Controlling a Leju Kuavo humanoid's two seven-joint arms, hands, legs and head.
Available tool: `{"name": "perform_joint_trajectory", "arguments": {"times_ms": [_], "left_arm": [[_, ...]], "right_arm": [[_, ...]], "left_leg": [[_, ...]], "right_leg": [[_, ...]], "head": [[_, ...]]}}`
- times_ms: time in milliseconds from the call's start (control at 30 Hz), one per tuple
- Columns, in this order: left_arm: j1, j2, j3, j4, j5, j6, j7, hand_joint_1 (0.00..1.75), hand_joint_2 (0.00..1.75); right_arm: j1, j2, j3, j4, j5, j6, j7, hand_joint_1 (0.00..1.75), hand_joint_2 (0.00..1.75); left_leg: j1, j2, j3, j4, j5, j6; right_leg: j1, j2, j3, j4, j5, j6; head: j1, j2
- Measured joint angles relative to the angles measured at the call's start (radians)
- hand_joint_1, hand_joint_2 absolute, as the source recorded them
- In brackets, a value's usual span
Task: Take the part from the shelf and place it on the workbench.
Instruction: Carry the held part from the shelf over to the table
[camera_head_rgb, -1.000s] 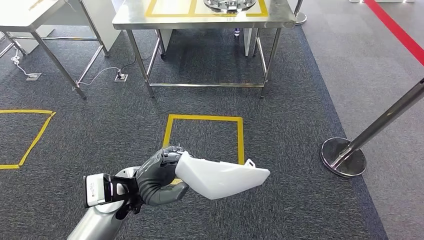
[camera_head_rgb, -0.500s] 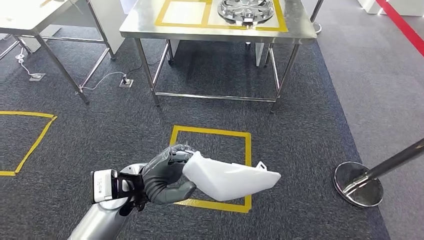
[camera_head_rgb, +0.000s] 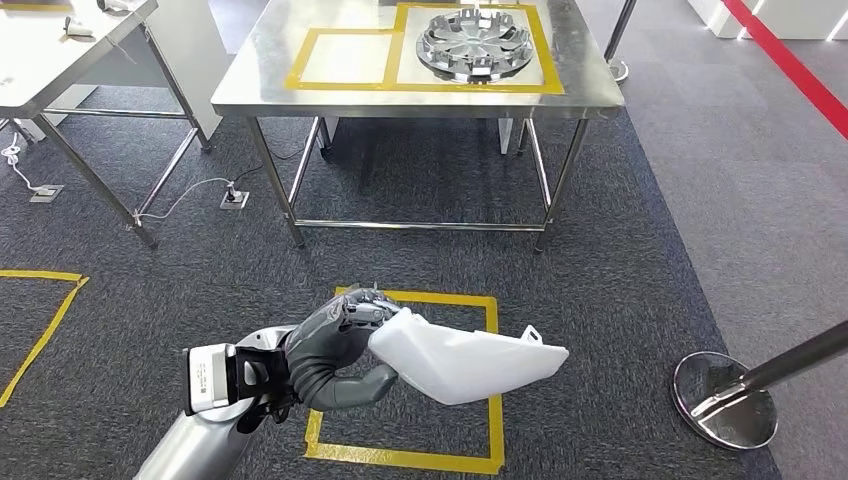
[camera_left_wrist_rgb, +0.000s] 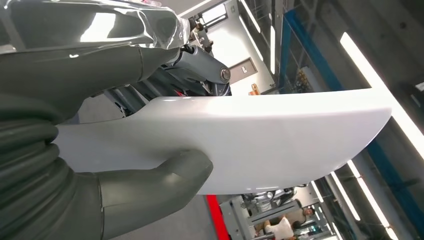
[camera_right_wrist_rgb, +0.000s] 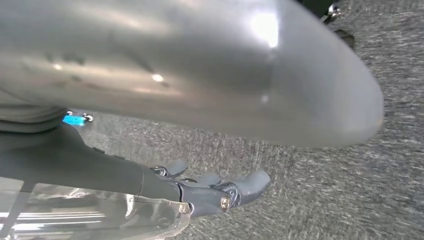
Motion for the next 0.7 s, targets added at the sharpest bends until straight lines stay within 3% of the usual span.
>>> {"name": "perform_joint_trajectory", "arguments": {"times_ms": [67,100,133,200,233,300,333,367,433,467,500,533,600,667,700], "left_arm": [[-0.006,-0.009,-0.001,-0.022,0.0,0.001,0.002,1.75,1.75],[-0.01,-0.014,-0.001,-0.031,0.0,0.001,0.003,1.75,1.75],[-0.013,-0.017,-0.001,-0.036,0.0,0.002,0.005,1.75,1.75],[-0.014,-0.019,-0.001,-0.039,0.0,0.004,0.017,1.75,1.75],[-0.014,-0.019,-0.001,-0.039,0.0,0.005,0.025,1.75,1.75],[-0.015,-0.021,-0.001,-0.039,0.003,0.006,0.043,1.75,1.75],[-0.015,-0.022,-0.001,-0.039,0.003,0.006,0.05,1.75,1.75],[-0.015,-0.024,0.0,-0.039,0.004,0.007,0.055,1.75,1.75],[-0.015,-0.026,0.0,-0.038,0.004,0.009,0.064,1.75,1.75],[-0.015,-0.026,0.0,-0.038,0.004,0.01,0.068,1.75,1.75],[-0.015,-0.026,0.001,-0.038,0.003,0.012,0.072,1.75,1.75],[-0.015,-0.026,0.002,-0.04,0.003,0.013,0.074,1.75,1.75],[-0.018,-0.027,0.003,-0.048,0.003,0.014,0.076,1.75,1.75],[-0.021,-0.026,0.003,-0.053,0.004,0.013,0.075,1.75,1.75],[-0.021,-0.025,0.003,-0.053,0.004,0.013,0.075,1.75,1.75]], "right_arm": [[-0.008,-0.001,0.0,-0.004,0.004,0.0,-0.002,0.0,0.0],[-0.013,-0.002,0.0,-0.006,0.006,0.0,-0.002,0.0,0.0],[-0.018,-0.002,0.0,-0.006,0.007,0.0,-0.002,0.0,0.0],[-0.023,0.0,0.0,-0.006,0.011,0.0,-0.003,0.0,0.0],[-0.02,0.001,0.0,-0.006,0.013,0.0,-0.003,0.0,0.0],[-0.013,0.003,0.0,-0.006,0.019,0.001,-0.003,0.0,0.0],[-0.01,0.003,0.0,-0.005,0.022,0.001,-0.003,0.0,0.0],[-0.008,0.004,0.0,-0.005,0.024,0.001,-0.004,0.0,0.0],[-0.004,0.004,0.0,-0.005,0.024,0.002,-0.013,0.0,0.0],[-0.003,0.004,-0.001,-0.005,0.021,0.004,-0.019,0.0,0.0],[-0.002,0.004,-0.001,-0.004,0.018,0.006,-0.026,0.0,0.0],[-0.003,0.004,-0.003,-0.004,0.014,0.008,-0.03,0.0,0.0],[-0.009,0.004,-0.005,-0.005,0.005,0.012,-0.035,0.0,0.0],[-0.014,0.006,-0.01,-0.005,-0.004,0.014,-0.035,0.0,0.0],[-0.015,0.007,-0.015,-0.005,-0.009,0.015,-0.033,0.0,0.0]], "left_leg": [[0.002,-0.005,0.02,0.002,0.0,0.013],[0.004,-0.007,0.034,-0.001,0.008,0.022],[0.004,-0.007,0.05,-0.002,0.015,0.031],[0.001,-0.007,0.074,-0.002,0.011,0.046],[-0.001,-0.01,0.081,-0.002,0.002,0.05],[-0.008,-0.019,0.098,-0.002,-0.02,0.055],[-0.011,-0.022,0.11,-0.002,-0.032,0.056],[-0.015,-0.024,0.124,-0.002,-0.045,0.057],[-0.02,-0.026,0.15,-0.003,-0.072,0.057],[-0.022,-0.028,0.16,-0.004,-0.084,0.053],[-0.021,-0.03,0.168,-0.005,-0.091,0.049],[-0.022,-0.031,0.174,-0.001,-0.09,0.043],[-0.023,-0.029,0.157,0.034,-0.064,0.032],[-0.022,-0.025,0.101,0.123,-0.031,0.02],[-0.019,-0.024,0.062,0.173,-0.033,0.013]], "right_leg": [[0.001,-0.002,0.025,0.011,-0.003,0.015],[0.001,-0.003,0.025,0.038,0.005,0.02],[0.0,-0.004,0.006,0.08,0.008,0.022],[0.004,-0.006,-0.072,0.201,-0.014,0.02],[0.007,-0.006,-0.123,0.253,-0.047,0.019],[0.014,-0.006,-0.206,0.292,-0.124,0.014],[0.017,-0.006,-0.231,0.274,-0.139,0.008],[0.022,-0.006,-0.247,0.233,-0.119,-0.001],[0.034,-0.004,-0.257,0.141,0.022,-0.023],[0.04,-0.004,-0.253,0.108,0.087,-0.029],[0.044,-0.003,-0.248,0.09,0.131,-0.032],[0.047,-0.003,-0.242,0.08,0.139,-0.032],[0.041,0.0,-0.212,0.056,0.131,-0.036],[0.031,0.003,-0.17,0.029,0.121,-0.041],[0.028,0.004,-0.151,0.018,0.113,-0.042]], "head": [[-0.001,0.0],[0.001,0.0],[0.005,0.0],[0.011,0.0],[0.013,0.0],[0.015,0.0],[0.016,0.0],[0.016,0.0],[0.015,0.0],[0.014,0.0],[0.013,0.0],[0.012,0.0],[0.013,0.0],[0.01,0.0],[0.009,0.0]]}}
